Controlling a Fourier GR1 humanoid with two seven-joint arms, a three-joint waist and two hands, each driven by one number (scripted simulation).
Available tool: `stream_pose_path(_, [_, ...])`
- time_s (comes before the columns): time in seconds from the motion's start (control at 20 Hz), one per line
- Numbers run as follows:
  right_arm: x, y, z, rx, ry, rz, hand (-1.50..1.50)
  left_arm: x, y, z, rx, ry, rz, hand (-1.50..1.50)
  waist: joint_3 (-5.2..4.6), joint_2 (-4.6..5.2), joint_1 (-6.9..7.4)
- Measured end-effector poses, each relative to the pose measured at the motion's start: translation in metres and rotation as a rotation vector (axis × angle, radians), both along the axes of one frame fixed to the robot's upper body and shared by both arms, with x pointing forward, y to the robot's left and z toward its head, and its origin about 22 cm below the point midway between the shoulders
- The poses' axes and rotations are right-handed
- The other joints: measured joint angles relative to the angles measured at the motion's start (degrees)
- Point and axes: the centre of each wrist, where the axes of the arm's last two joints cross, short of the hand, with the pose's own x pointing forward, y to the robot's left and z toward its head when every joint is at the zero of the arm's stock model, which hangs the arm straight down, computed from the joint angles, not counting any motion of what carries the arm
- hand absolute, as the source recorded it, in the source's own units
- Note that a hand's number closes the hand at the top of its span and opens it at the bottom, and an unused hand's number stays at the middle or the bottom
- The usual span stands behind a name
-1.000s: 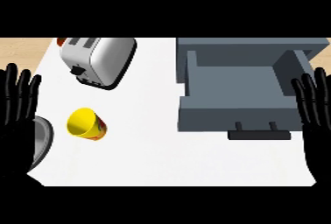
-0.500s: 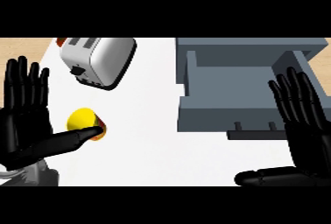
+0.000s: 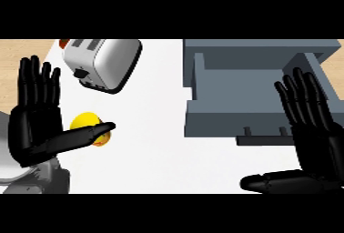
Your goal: Pick up the cup, place it into the drawer and close the drawer
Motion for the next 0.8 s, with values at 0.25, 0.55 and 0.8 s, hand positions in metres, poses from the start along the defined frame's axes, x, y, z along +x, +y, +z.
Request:
stream_pose_path(0.25, [-0.001, -0.001, 0.004, 0.000, -0.005, 0.001, -1.50, 0.002, 0.003, -0.009, -0.004, 0.023, 0.013, -1.50, 0.01, 0.00, 0.00])
stream_pose_path(0.55, [-0.005, -0.003, 0.009, 0.001, -0.016, -0.006, -1.50, 0.000, 0.011, -0.015, -0.006, 0.055, 0.049, -1.50, 0.01, 0.00, 0.03])
stream_pose_path(0.8, [0.008, -0.004, 0.006, 0.000, -0.010, -0.010, -1.50, -0.010, 0.009, -0.032, -0.013, 0.104, 0.070, -1.50, 0.02, 0.00, 0.11])
